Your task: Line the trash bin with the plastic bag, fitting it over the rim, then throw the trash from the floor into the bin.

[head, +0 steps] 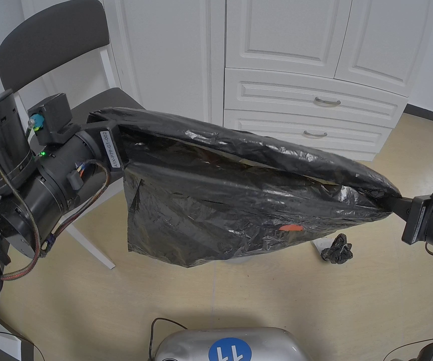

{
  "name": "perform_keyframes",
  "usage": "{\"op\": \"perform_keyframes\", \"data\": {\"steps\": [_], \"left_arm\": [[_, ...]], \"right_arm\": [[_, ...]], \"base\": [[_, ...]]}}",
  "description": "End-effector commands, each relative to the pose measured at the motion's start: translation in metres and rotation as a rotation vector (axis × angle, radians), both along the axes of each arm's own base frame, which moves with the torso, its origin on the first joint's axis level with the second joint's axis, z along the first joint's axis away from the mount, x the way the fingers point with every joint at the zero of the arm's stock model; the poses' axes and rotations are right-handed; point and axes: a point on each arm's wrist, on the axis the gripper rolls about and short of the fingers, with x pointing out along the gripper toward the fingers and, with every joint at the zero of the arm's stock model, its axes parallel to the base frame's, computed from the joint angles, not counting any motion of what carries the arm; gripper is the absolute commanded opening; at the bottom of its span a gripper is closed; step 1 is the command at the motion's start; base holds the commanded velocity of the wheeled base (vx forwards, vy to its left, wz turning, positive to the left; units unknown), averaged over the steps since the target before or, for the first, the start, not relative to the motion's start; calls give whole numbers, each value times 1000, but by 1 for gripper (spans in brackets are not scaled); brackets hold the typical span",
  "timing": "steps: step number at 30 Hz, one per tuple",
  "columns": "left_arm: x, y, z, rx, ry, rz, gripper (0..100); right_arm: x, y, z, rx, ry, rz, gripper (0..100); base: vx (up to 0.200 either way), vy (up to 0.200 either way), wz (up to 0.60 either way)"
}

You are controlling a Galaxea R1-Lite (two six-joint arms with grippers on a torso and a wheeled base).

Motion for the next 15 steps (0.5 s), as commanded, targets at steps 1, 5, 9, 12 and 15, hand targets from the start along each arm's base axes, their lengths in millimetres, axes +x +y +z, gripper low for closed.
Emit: {"op": "perform_keyframes", "data": {"steps": [1,5,9,12,15], "left_arm": [[-4,6,3,0,-4,11,0],[-7,12,1,24,28,20,0],[-12,17,-2,53,61,20,0],[-12,20,-3,65,76,8,0],[-9,25,-6,76,91,11,0]], "right_arm": [[0,-1,-7,-41,11,3,0],[0,-6,-13,-92,13,-9,0],[0,-9,-21,-141,22,-12,0],[-1,-10,-26,-176,29,-6,0],[-4,-12,-31,-215,30,2,0]], "base": [[0,0,0],[0,0,0],[0,0,0],[0,0,0],[0,0,0]]}}
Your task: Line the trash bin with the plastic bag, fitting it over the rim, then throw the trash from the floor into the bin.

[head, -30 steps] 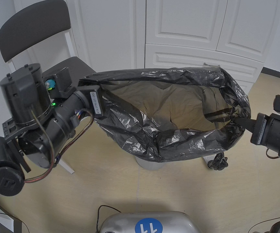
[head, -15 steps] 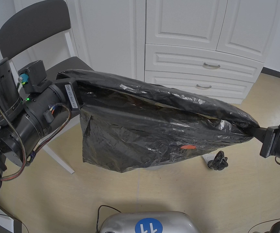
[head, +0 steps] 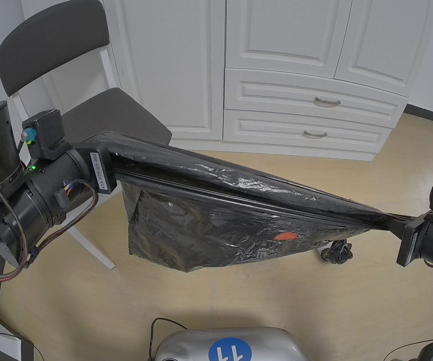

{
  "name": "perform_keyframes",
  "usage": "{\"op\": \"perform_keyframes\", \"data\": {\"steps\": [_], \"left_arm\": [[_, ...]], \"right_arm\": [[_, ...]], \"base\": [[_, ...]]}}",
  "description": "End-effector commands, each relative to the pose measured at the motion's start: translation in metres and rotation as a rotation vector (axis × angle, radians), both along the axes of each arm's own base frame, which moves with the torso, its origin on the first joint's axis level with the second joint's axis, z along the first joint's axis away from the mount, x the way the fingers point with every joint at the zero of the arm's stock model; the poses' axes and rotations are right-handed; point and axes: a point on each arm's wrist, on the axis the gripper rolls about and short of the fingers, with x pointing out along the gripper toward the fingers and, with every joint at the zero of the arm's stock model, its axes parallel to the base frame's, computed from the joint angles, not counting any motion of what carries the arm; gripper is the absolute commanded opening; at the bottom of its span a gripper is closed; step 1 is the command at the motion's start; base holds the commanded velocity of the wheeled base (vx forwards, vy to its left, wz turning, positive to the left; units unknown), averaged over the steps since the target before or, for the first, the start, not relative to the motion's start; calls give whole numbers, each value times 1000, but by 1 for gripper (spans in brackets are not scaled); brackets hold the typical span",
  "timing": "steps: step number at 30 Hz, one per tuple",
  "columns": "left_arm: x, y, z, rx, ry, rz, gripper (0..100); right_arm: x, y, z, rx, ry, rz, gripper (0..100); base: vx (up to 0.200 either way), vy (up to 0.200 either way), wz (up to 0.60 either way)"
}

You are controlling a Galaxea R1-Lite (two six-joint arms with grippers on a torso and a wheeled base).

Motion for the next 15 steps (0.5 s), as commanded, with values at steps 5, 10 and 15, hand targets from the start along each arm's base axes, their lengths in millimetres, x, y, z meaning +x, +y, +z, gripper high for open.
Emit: {"op": "perform_keyframes", "data": {"steps": [5,10,15], "left_arm": [[2,12,-2,15,20,23,0],[4,10,-6,26,35,18,0],[2,9,-10,51,34,8,0]], "right_arm": [[-5,-6,-14,-95,17,13,0],[-7,-7,-15,-112,10,23,0],[-10,-9,-13,-100,-11,24,0]], "base": [[0,0,0],[0,0,0],[0,0,0]]}}
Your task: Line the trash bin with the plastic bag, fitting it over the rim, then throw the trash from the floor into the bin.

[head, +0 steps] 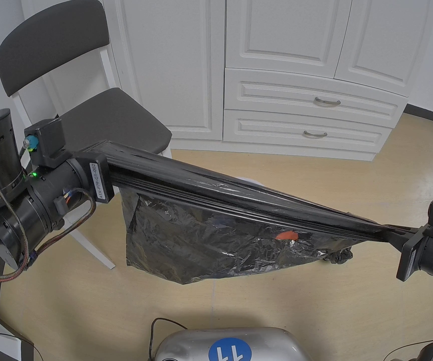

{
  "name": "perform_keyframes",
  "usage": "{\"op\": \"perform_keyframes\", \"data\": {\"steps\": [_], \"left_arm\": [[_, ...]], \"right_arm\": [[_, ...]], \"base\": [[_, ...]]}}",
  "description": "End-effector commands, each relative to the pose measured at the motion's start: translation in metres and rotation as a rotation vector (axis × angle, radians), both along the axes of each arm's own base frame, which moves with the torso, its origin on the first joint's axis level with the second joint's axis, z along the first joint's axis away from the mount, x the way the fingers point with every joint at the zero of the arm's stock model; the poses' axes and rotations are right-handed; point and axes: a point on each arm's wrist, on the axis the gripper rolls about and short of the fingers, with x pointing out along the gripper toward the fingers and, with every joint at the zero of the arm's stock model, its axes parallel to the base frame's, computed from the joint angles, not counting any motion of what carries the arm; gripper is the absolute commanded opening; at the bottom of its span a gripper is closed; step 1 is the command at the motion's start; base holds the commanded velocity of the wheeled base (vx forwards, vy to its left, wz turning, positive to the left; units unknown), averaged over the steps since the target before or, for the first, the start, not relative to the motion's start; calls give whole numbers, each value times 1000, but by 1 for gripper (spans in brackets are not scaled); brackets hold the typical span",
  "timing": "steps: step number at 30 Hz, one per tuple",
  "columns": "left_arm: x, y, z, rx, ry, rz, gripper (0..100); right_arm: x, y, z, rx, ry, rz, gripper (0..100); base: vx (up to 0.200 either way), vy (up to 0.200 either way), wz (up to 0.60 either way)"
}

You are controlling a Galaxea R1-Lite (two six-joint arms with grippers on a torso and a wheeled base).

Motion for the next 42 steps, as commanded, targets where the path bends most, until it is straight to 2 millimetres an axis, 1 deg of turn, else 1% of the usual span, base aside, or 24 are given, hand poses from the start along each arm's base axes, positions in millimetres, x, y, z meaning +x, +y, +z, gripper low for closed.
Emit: {"op": "perform_keyframes", "data": {"steps": [1,4,8,10,12,13,14,17,20,21,22,23,24,28,30,31,34,35,38,39,40,41,42], "left_arm": [[-5,0,-5,37,-2,-9,0],[-8,0,-6,64,-10,-21,0],[-20,-19,-11,67,-26,-118,0],[-25,-28,-14,63,-34,-165,0],[-26,-30,-15,62,-35,-170,0],[-28,-38,-15,46,-54,-199,0],[-28,-38,-15,46,-54,-199,0],[-26,-48,-15,9,-93,-218,0],[-25,-59,-15,-33,-134,-246,0],[-25,-59,-15,-33,-134,-246,0],[-26,-71,-15,-72,-173,-275,0],[-26,-72,-16,-77,-177,-277,0],[-26,-80,-18,-100,-196,-295,0],[-24,-98,-24,-147,-237,-328,0],[-24,-101,-25,-158,-247,-335,0],[-26,-108,-27,-177,-260,-353,0],[-27,-116,-30,-192,-270,-370,0],[-26,-121,-31,-205,-281,-375,0],[-22,-128,-34,-224,-297,-375,0],[-21,-130,-35,-227,-300,-375,0],[-21,-130,-35,-228,-301,-377,0],[-20,-133,-36,-238,-310,-376,0],[-19,-133,-36,-240,-312,-376,0]], "right_arm": [[-5,-3,2,11,-20,-1,0],[-7,-2,4,18,-30,13,0],[-12,7,9,80,-87,96,0],[-18,16,6,130,-137,174,0],[-19,17,5,135,-144,186,0],[-25,25,0,180,-202,260,0],[-25,25,0,180,-202,260,0],[-31,35,-3,225,-268,340,0],[-31,42,-4,255,-281,365,0],[-31,42,-4,255,-281,365,0],[-31,49,-6,287,-285,392,0],[-31,50,-6,292,-285,398,0],[-31,54,-8,317,-279,417,0],[-26,66,-14,346,-265,441,0],[-23,70,-16,354,-261,439,0],[-20,76,-18,380,-253,437,0],[-16,86,-21,420,-247,440,0],[-12,95,-23,458,-245,442,0],[-3,110,-29,522,-244,434,0],[0,115,-32,539,-248,432,0],[0,116,-31,545,-250,432,0],[7,126,-37,578,-272,422,0],[11,130,-39,590,-285,417,0]], "base": [[0,0,0],[0,0,0],[0,0,0],[0,0,0],[0,0,0],[0,0,0],[0,0,0],[0,0,0],[0,0,0],[0,0,0],[0,0,0],[0,0,0],[0,0,0],[0,0,0],[0,0,0],[0,0,0],[0,0,0],[0,0,0],[0,0,0],[0,0,0],[0,0,0],[0,0,0],[0,0,0]]}}
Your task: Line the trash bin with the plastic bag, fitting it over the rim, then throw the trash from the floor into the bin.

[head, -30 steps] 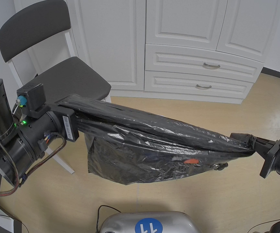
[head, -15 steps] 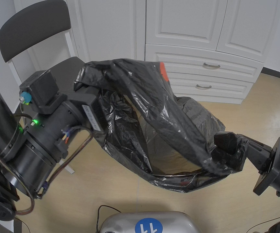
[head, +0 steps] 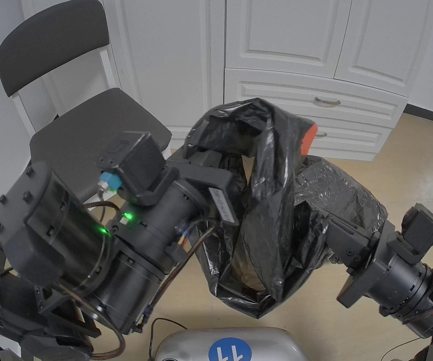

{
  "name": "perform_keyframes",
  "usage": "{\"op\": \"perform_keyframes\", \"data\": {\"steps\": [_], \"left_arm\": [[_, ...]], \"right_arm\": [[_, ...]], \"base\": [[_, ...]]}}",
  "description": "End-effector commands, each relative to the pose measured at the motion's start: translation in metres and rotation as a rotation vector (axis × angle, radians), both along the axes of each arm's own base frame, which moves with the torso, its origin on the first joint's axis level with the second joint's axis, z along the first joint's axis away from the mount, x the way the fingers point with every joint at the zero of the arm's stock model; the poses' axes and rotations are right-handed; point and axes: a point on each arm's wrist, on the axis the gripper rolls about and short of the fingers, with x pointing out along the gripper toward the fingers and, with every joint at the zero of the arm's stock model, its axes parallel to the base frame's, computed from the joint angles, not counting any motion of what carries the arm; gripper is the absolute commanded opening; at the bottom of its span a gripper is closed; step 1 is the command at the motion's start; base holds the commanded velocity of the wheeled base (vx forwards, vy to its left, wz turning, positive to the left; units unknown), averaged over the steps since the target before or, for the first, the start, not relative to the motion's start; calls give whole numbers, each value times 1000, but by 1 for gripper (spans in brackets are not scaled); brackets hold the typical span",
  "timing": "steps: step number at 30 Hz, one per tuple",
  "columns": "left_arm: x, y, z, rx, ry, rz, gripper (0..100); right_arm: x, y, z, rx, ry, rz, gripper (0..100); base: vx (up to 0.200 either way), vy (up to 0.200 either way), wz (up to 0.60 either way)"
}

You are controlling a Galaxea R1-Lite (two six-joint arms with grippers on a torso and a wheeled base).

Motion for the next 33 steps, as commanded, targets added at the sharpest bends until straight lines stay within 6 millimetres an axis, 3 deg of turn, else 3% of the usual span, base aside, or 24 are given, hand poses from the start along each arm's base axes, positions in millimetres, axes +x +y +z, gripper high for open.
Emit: {"op": "perform_keyframes", "data": {"steps": [1,4,7,12,20,28,33], "left_arm": [[7,-19,-16,11,7,-14,0],[9,-22,-16,-4,5,-17,0],[15,-25,-18,-10,10,-8,0],[40,-25,-23,-36,29,46,0],[83,-26,-35,-46,33,138,0],[102,-42,-30,-134,-5,201,0],[116,-55,-41,-142,-8,203,0]], "right_arm": [[23,37,-32,-14,54,-3,0],[36,49,-51,-51,80,-25,0],[45,52,-55,-40,100,-43,0],[69,59,-59,30,149,-87,0],[112,69,-90,44,225,-170,0],[140,71,-119,37,279,-226,0],[160,60,-138,22,316,-291,0]], "base": [[0,0,0],[0,0,0],[0,0,0],[0,0,0],[0,0,0],[0,0,0],[0,0,0]]}}
